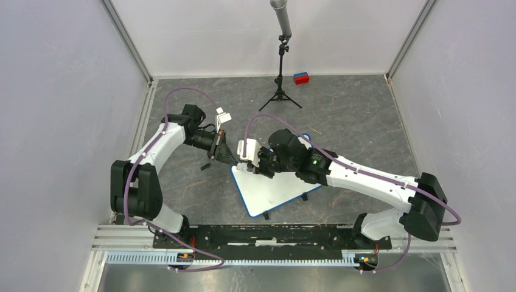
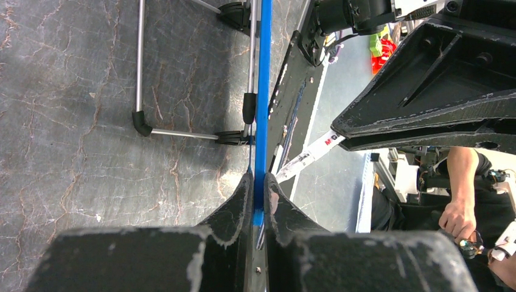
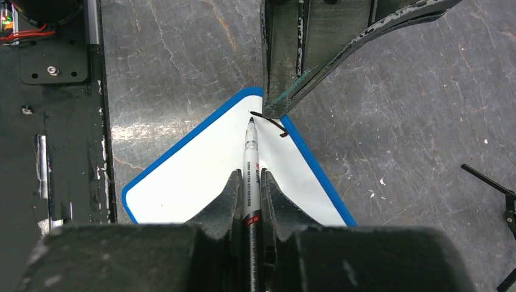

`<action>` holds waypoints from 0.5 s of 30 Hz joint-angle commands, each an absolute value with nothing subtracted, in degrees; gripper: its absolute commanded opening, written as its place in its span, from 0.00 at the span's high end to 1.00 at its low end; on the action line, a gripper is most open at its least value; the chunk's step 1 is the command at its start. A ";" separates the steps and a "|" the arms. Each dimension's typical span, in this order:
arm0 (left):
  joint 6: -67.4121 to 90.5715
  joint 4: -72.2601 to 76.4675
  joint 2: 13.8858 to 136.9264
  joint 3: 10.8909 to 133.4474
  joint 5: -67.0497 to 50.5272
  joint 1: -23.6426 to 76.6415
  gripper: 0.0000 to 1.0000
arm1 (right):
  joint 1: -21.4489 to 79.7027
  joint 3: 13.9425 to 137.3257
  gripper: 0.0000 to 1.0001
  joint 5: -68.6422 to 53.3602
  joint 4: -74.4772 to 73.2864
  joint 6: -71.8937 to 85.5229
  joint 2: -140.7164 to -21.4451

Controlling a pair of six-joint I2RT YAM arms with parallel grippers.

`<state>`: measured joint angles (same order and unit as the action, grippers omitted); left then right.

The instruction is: Write a sentence on the whiteboard

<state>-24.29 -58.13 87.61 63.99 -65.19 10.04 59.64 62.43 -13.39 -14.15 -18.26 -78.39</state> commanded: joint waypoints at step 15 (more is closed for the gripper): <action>-27.32 -56.96 87.79 63.74 -66.96 10.39 0.98 | 60.34 57.59 1.00 -14.95 -13.26 -18.01 -75.91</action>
<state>-24.49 -58.08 87.61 63.99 -65.14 10.04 59.79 59.64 -13.85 -13.91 -18.26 -77.67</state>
